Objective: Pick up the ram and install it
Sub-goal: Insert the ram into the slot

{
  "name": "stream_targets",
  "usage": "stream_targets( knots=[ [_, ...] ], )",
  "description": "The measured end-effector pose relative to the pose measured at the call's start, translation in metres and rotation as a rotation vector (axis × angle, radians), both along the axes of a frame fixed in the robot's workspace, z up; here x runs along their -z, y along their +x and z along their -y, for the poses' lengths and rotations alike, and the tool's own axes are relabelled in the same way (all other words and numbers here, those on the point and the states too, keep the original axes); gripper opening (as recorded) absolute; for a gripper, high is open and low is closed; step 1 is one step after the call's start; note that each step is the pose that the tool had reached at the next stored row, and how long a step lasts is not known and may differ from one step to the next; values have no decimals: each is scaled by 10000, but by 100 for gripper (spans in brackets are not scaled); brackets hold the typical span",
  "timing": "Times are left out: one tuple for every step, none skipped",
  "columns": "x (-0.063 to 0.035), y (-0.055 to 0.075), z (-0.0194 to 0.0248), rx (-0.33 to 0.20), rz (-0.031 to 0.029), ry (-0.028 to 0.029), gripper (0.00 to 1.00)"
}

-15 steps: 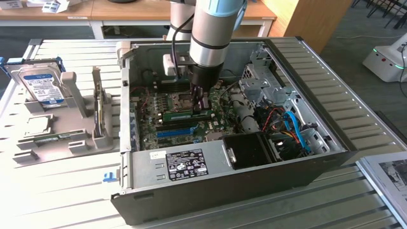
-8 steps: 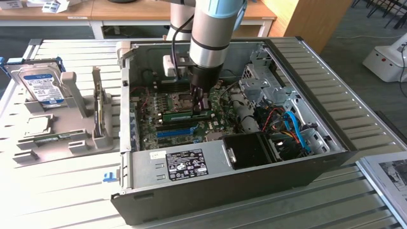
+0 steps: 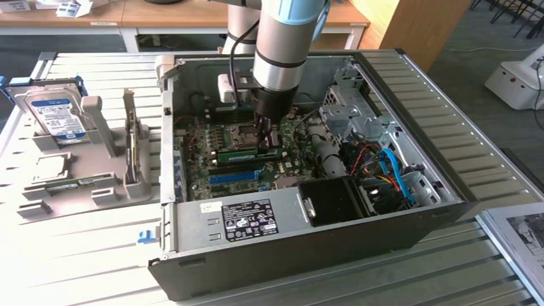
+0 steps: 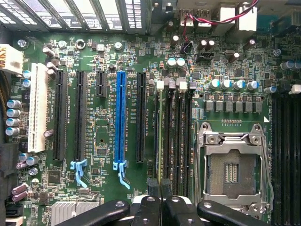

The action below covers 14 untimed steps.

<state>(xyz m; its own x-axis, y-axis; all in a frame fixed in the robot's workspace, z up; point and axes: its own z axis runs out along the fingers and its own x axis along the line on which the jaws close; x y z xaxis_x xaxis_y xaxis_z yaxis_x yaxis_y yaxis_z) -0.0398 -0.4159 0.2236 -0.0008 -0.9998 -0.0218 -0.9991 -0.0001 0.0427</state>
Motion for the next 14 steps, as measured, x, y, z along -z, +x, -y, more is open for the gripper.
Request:
stream_targets(
  knots=[
    [2, 1, -1, -2, 8, 4, 13],
    [2, 1, -1, -2, 5, 4, 13],
    [1, 1, -1, -1, 1, 4, 18],
    [1, 1, -1, -1, 2, 3, 18],
    [0, 0, 0, -1, 1, 1, 25],
    [0, 0, 0, -1, 0, 0, 25],
    [0, 0, 0, -1, 0, 0, 25],
    [0, 0, 0, -1, 1, 0, 25],
    [0, 0, 0, 0, 0, 0, 25],
    [-1, 0, 0, 0, 0, 0, 25],
    [-6, 0, 1, -1, -1, -4, 25],
    [-12, 0, 1, -1, -1, -3, 25],
    [-22, 0, 0, -1, 0, -1, 25],
    [-35, 0, 0, 0, 0, 0, 25]
  ],
)
